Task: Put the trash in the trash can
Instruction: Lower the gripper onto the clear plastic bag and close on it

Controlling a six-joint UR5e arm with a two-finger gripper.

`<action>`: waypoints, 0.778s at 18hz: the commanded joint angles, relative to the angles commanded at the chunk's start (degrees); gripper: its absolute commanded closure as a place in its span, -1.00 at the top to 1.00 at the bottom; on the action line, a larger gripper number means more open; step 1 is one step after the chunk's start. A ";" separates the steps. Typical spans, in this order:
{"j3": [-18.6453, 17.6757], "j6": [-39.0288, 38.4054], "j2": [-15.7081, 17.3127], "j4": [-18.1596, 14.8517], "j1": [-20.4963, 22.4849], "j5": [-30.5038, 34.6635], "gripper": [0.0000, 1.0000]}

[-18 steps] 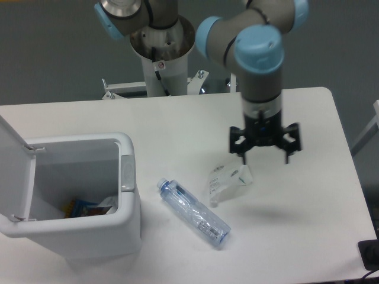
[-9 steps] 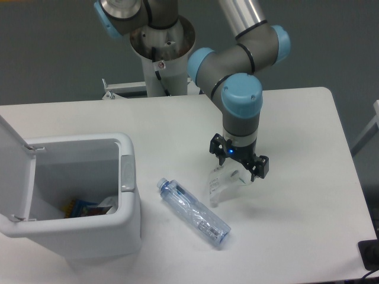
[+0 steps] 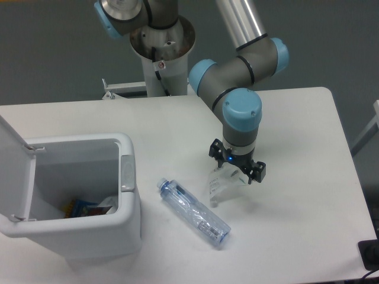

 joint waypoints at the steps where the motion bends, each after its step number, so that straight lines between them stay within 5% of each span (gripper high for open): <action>1: -0.09 -0.09 0.00 -0.09 0.09 0.09 -0.01; 4: -0.18 -0.35 0.35 -0.35 0.35 0.09 -0.88; 5: -0.18 -0.35 0.53 -0.53 0.61 0.09 -1.00; 14: -0.44 -0.18 3.25 -1.32 2.19 0.00 -1.00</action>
